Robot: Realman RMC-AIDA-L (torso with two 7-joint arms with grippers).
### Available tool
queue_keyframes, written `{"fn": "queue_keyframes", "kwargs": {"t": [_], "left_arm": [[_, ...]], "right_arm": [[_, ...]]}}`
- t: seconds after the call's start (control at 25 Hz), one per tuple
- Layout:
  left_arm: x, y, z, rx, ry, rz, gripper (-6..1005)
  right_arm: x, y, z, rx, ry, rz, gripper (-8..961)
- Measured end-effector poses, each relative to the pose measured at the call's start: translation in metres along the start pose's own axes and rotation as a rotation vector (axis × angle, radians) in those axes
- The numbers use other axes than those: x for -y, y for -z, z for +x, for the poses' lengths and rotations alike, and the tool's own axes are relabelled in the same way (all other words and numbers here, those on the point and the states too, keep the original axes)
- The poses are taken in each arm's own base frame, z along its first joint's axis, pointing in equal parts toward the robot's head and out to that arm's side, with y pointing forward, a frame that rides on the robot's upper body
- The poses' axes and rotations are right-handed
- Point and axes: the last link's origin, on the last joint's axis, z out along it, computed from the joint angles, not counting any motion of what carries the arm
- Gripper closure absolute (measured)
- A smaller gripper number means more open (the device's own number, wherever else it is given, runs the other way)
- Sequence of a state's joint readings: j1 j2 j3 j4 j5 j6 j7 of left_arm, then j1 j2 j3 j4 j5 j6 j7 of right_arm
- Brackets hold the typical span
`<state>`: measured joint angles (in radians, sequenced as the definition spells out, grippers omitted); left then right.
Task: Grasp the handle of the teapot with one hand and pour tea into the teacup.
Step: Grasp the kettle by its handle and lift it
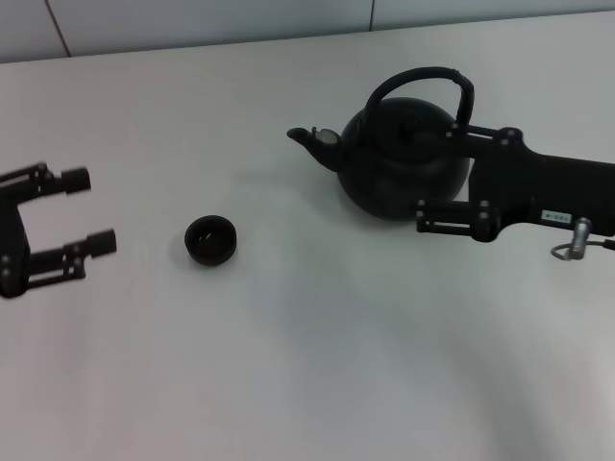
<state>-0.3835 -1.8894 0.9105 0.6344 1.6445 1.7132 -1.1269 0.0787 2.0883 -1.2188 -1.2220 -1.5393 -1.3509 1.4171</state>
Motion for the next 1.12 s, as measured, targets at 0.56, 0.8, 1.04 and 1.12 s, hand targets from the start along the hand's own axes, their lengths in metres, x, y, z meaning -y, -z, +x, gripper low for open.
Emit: {"fn": "queue_keyframes", "kwargs": {"t": [0.56, 0.8, 1.04, 1.12], "left_arm": [[-0.006, -0.001, 0.001, 0.037, 0.03, -0.066, 247], [-0.005, -0.001, 0.0, 0.038, 0.026, -0.058, 246], [-0.005, -0.002, -0.001, 0.039, 0.032, -0.052, 246], [-0.005, -0.002, -0.002, 0.04, 0.035, -0.048, 247]], "right_arm": [[-0.002, 0.056, -0.002, -0.039, 0.017, 0.224, 193], [0.009, 0.074, 0.007, -0.06, -0.004, 0.343, 193], [0.023, 0.081, 0.01, -0.081, 0.002, 0.444, 193], [0.026, 0.08, 0.011, -0.083, 0.013, 0.456, 193]]}}
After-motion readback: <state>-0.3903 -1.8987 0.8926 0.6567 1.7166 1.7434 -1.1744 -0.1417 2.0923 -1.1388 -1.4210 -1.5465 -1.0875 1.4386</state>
